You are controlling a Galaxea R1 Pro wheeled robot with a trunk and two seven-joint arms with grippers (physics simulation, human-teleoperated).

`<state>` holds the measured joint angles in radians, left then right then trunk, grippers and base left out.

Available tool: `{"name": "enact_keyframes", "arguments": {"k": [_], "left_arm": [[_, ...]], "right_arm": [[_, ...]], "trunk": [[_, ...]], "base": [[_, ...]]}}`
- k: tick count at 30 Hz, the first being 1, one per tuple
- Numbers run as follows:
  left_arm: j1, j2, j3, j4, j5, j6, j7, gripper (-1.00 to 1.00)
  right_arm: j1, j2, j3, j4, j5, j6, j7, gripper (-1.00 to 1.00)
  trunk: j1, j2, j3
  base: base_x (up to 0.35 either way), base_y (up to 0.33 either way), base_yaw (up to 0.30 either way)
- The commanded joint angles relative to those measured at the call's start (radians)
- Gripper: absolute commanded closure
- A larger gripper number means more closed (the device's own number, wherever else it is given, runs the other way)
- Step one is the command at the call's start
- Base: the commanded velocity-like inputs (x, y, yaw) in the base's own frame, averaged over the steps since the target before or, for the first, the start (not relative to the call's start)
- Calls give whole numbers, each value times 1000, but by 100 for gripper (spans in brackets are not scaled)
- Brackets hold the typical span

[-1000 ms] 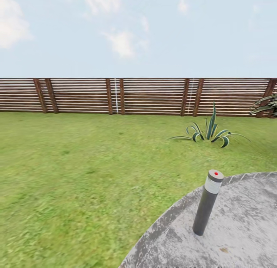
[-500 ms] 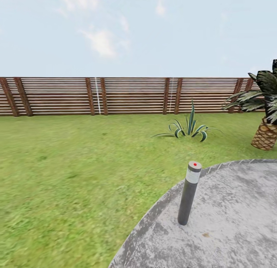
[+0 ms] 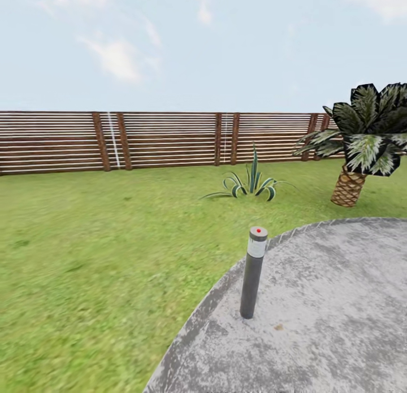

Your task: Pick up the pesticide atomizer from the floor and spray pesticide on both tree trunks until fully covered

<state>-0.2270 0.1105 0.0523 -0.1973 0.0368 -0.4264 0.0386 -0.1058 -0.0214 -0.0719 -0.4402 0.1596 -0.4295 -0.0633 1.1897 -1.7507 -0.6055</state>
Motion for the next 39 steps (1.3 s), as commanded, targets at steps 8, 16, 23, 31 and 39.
{"name": "enact_keyframes", "arguments": {"k": [8, 16, 23, 31, 39], "left_arm": [[0, -1, 0, 1, 0, 0, 0, -100], [0, -2, 0, 1, 0, 0, 0, -100], [0, -2, 0, 1, 0, 0, 0, -100], [0, -2, 0, 1, 0, 0, 0, -100], [0, -2, 0, 1, 0, 0, 0, -100]], "right_arm": [[0, 0, 1, 1, 0, 0, -1, -100], [0, 1, 1, 6, 1, 0, -2, -100], [0, 1, 1, 7, 1, 0, -2, -100], [0, 1, 2, 5, 0, 1, -1, -100], [0, 9, 6, -1, 0, 1, 0, -100]], "trunk": [[31, -56, -25], [61, -112, -50], [88, -161, -72], [119, -217, -99], [150, -273, -134]], "base": [[0, 0, -300], [0, 0, -300], [0, 0, -300], [0, 0, -297], [0, 0, -165]]}}
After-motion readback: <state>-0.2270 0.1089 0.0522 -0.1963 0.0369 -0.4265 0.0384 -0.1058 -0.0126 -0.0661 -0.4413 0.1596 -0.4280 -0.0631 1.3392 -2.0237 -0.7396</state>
